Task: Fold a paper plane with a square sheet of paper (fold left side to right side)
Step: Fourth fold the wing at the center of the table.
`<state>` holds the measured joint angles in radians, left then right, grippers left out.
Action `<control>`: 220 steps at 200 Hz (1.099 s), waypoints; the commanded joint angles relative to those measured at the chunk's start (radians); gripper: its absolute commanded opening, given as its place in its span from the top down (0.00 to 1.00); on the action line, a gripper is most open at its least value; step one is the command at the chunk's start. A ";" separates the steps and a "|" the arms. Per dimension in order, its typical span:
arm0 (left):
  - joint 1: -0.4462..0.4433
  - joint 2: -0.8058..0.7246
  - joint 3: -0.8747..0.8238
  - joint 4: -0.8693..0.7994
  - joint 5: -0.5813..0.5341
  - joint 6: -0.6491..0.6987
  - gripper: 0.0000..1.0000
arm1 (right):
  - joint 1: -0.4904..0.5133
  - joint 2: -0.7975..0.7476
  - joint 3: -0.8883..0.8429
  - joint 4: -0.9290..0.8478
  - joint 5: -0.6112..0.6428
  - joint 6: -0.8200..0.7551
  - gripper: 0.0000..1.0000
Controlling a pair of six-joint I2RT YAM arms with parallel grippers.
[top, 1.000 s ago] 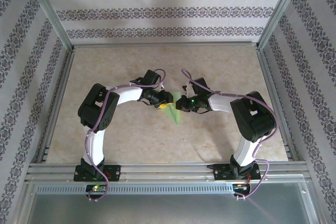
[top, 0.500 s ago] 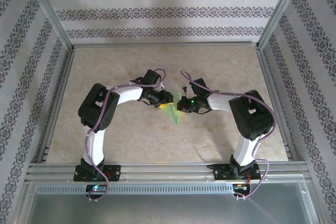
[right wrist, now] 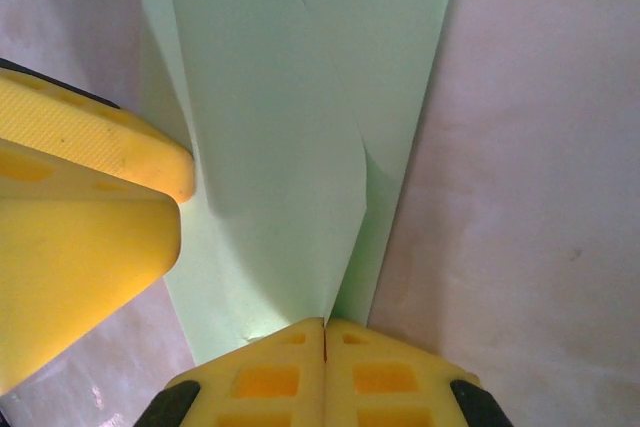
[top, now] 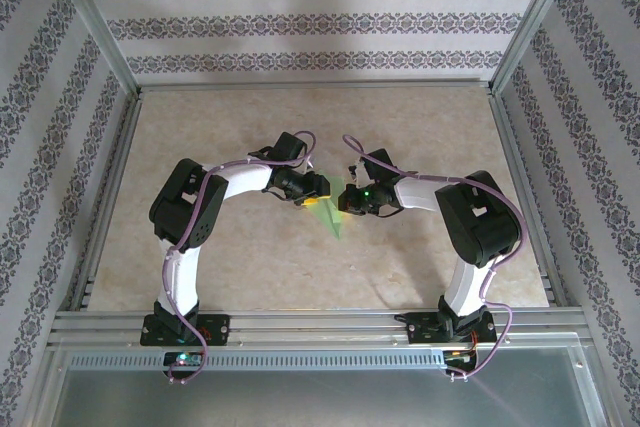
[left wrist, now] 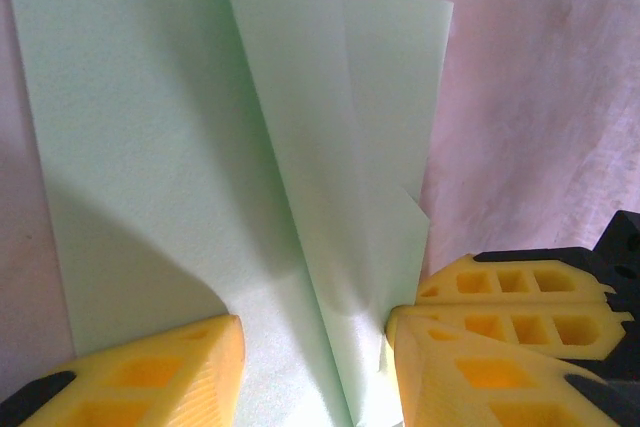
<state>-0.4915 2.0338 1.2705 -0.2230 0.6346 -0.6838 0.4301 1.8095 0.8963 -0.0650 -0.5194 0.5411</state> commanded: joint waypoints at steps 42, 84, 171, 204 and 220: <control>-0.012 0.037 0.010 -0.056 -0.024 0.023 0.54 | 0.022 0.058 0.021 -0.047 0.039 -0.037 1.00; -0.012 0.004 0.018 -0.030 0.000 0.010 0.48 | 0.035 0.088 0.029 -0.091 0.079 -0.050 1.00; 0.024 -0.125 0.067 -0.175 -0.065 0.100 0.40 | 0.047 0.091 0.033 -0.116 0.097 -0.062 1.00; 0.035 -0.134 0.025 -0.094 0.001 0.076 0.73 | 0.048 0.093 0.039 -0.119 0.098 -0.064 1.00; 0.031 -0.099 0.016 -0.029 0.069 0.044 0.87 | 0.048 0.096 0.039 -0.121 0.098 -0.064 1.00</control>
<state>-0.4652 1.9045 1.3163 -0.3214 0.6170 -0.6224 0.4629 1.8542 0.9539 -0.0879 -0.5011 0.4976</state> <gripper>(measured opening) 0.200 0.060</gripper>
